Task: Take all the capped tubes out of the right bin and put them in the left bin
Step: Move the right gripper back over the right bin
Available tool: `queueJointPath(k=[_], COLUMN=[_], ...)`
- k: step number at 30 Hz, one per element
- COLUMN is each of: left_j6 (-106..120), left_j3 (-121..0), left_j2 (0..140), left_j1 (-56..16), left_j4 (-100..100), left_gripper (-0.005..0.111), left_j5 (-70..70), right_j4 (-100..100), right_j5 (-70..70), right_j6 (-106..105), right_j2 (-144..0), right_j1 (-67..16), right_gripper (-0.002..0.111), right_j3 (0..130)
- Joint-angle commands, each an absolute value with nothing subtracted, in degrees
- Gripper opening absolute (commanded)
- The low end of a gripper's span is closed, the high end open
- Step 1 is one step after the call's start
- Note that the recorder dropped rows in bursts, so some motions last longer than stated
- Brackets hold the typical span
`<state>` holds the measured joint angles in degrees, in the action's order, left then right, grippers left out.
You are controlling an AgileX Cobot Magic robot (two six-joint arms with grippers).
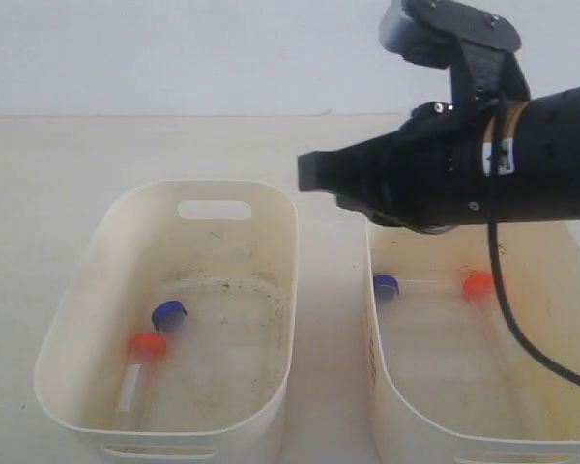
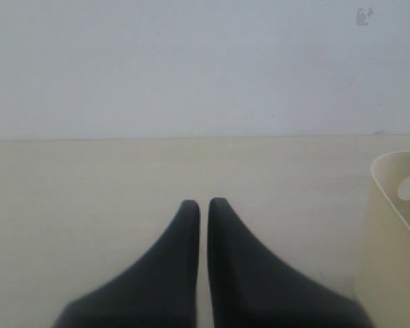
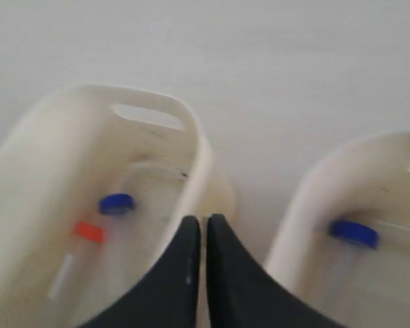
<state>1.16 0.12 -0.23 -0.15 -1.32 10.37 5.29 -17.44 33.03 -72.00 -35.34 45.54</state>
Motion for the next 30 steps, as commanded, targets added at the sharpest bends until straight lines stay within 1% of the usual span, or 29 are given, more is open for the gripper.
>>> queueJointPath(k=[1,5,16,21,30], left_j6=[0.92,0.92,0.92,0.92,0.92], left_j3=[0.00,0.00,0.00,0.00,0.00], left_j2=[0.00,0.00,0.00,0.00,0.00], left_j1=[-0.56,-0.56,-0.56,-0.56,-0.56], left_j4=[-1.51,-1.51,-1.51,-1.51,-1.51], left_gripper=[0.004,0.004,0.004,0.004,0.004], left_j5=[9.98,9.98,9.98,9.98,9.98], right_j4=[9.89,11.21,13.86,14.31,14.06], right_j5=[-27.92,-32.55,-34.68,-34.68,-32.28], right_j6=[32.47,33.00,40.18,40.42,40.54], right_j2=[-72.13,-72.69,-72.69,-72.69,-80.53], right_j1=[-32.04,-30.76,-26.10,-25.65,-25.65], right_gripper=[0.010,0.012,0.012,0.012,0.012], right_j3=[45.29,45.29,45.29,45.29,45.29])
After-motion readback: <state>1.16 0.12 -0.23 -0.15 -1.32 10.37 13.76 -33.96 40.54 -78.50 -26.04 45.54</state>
